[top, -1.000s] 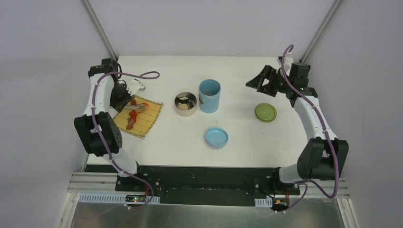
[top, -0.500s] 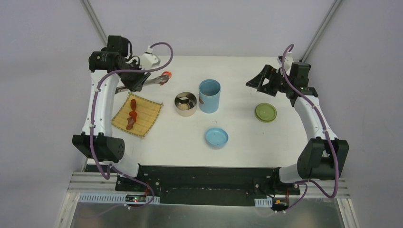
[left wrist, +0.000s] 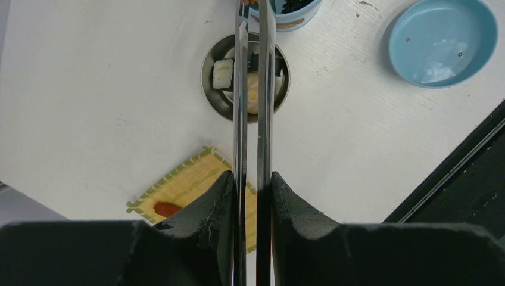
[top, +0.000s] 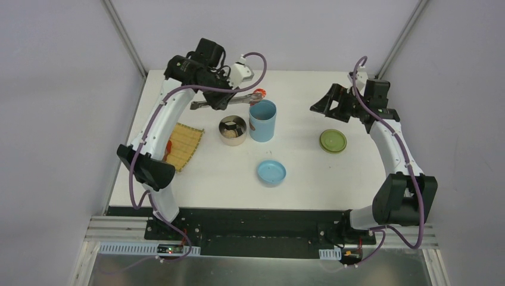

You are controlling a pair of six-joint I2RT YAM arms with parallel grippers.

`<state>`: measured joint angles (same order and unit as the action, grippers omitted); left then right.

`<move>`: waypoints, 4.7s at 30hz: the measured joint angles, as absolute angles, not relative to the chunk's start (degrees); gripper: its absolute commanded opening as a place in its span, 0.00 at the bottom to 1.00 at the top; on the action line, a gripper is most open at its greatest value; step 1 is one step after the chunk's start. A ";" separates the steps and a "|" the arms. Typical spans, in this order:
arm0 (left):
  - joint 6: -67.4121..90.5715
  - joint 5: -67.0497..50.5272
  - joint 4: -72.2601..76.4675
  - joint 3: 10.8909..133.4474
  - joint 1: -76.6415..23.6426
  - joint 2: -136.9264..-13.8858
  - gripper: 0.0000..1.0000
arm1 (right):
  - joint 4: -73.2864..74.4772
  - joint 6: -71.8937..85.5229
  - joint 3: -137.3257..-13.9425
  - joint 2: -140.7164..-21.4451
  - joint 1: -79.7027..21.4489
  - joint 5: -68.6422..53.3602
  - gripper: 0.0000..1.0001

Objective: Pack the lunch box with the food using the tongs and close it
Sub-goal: Place the fake food in the packing box, then pick up the fake food from the plate, then place the fake food in the packing box.

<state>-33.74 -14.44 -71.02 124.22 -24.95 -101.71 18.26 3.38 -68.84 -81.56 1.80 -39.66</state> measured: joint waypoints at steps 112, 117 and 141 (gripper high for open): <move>-25.56 0.62 -62.33 76.12 12.67 -86.37 0.29 | 29.08 -9.76 -75.33 -86.98 0.49 -32.84 0.98; -24.77 -1.96 -65.82 85.43 11.55 -85.34 0.27 | 29.06 -9.74 -75.33 -86.98 0.51 -33.01 0.98; -22.83 -16.08 -65.08 119.61 -24.34 -101.47 0.31 | 29.02 -9.76 -75.33 -86.98 3.07 -34.17 0.98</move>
<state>-22.83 -16.08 -65.08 119.61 -24.34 -101.47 29.02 -9.76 -75.33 -86.98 3.07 -34.17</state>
